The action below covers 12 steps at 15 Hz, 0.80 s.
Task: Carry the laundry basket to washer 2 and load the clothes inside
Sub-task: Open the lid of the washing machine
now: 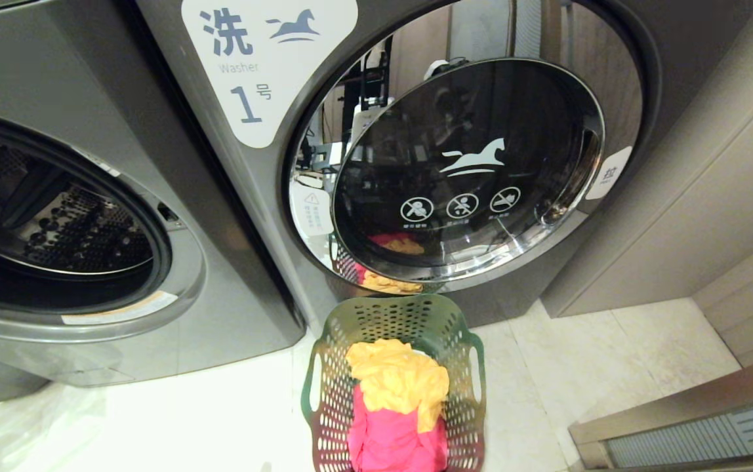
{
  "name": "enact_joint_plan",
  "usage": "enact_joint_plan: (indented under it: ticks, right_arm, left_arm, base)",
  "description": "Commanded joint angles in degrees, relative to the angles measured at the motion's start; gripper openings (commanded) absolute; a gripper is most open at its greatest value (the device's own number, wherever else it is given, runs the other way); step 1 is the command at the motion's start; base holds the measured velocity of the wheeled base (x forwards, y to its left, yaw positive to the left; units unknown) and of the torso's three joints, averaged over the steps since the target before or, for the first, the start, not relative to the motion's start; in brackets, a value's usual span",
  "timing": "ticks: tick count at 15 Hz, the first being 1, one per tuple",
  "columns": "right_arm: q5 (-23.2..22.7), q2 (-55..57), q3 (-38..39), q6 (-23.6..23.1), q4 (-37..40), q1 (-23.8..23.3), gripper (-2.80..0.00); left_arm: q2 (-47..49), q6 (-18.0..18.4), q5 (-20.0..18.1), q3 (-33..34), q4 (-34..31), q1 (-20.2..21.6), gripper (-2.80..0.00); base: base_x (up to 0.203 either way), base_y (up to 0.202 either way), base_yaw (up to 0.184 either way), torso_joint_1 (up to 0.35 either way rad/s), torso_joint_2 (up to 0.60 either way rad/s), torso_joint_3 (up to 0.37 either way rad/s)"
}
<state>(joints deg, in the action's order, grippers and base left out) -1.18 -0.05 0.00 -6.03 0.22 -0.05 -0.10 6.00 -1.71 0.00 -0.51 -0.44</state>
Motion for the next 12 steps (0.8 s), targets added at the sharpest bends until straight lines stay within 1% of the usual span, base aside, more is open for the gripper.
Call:
enact_joint_plan:
  ticks: [1,4,12]
  right_arm:
    - [-0.05,0.05,0.0,-0.15,0.04,-0.04,-2.8]
    - [-0.05,0.05,0.0,-0.38,0.04,-0.04,-2.8]
    - [0.12,0.05,0.0,0.49,0.04,-0.03,-2.8]
  left_arm:
    - [0.1,-0.02,-0.13,0.0,-0.1,0.0,-2.8]
    - [0.1,-0.02,-0.13,0.0,-0.1,0.0,-2.8]
    - [0.1,-0.05,-0.13,0.0,-0.04,0.0,-2.8]
  base:
    - [0.0,0.0,0.0,0.0,0.0,0.0]
    - [0.0,0.0,0.0,0.003,0.0,0.12]
    - [0.0,0.0,0.0,0.001,0.0,0.196]
